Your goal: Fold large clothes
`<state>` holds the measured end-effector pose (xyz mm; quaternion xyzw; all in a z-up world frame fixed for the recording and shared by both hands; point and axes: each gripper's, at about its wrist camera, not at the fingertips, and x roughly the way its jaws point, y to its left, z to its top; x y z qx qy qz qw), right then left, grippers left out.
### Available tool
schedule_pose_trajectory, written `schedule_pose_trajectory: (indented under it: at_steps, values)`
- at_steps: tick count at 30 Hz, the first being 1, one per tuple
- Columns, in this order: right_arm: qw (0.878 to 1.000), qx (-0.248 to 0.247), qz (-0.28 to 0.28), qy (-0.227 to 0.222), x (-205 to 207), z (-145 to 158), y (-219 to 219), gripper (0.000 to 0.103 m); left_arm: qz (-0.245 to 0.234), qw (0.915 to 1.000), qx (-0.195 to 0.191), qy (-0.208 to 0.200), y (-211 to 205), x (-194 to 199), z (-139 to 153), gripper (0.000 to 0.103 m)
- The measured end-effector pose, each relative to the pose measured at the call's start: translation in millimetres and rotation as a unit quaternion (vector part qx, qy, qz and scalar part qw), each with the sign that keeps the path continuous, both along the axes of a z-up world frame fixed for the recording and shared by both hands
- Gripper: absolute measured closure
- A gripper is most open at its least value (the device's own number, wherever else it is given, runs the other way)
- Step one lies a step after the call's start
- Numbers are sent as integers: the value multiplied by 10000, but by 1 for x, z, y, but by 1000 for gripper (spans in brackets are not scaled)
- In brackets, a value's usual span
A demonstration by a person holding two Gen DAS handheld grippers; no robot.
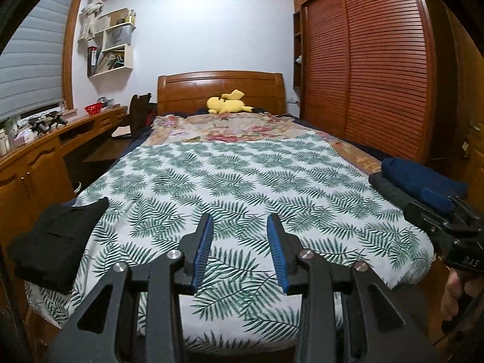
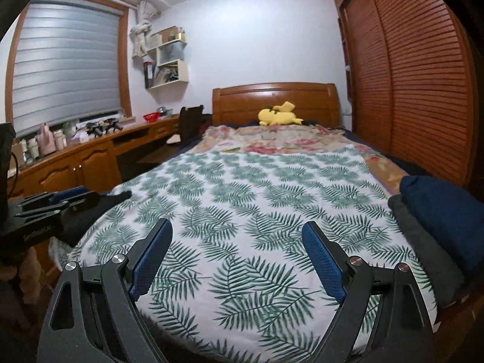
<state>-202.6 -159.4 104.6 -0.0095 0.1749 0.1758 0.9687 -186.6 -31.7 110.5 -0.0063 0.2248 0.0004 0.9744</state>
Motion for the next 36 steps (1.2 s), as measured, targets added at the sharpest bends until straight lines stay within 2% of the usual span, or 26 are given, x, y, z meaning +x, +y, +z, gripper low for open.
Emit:
schedule_pose_trajectory:
  at_steps: [11,26,36]
  values:
    - [10000,-77,39,15,-3,-8,11,14,61,10000,-8,-15,6,-6,-9,67]
    - [10000,-57,17,62,-1,-9,12,14,-34,9999,-146,-71,7,-13,-5,66]
    - [10000,-7,-11,2,-3,-6,11,14,-19,9999,-23,-133,3,-18,-2,66]
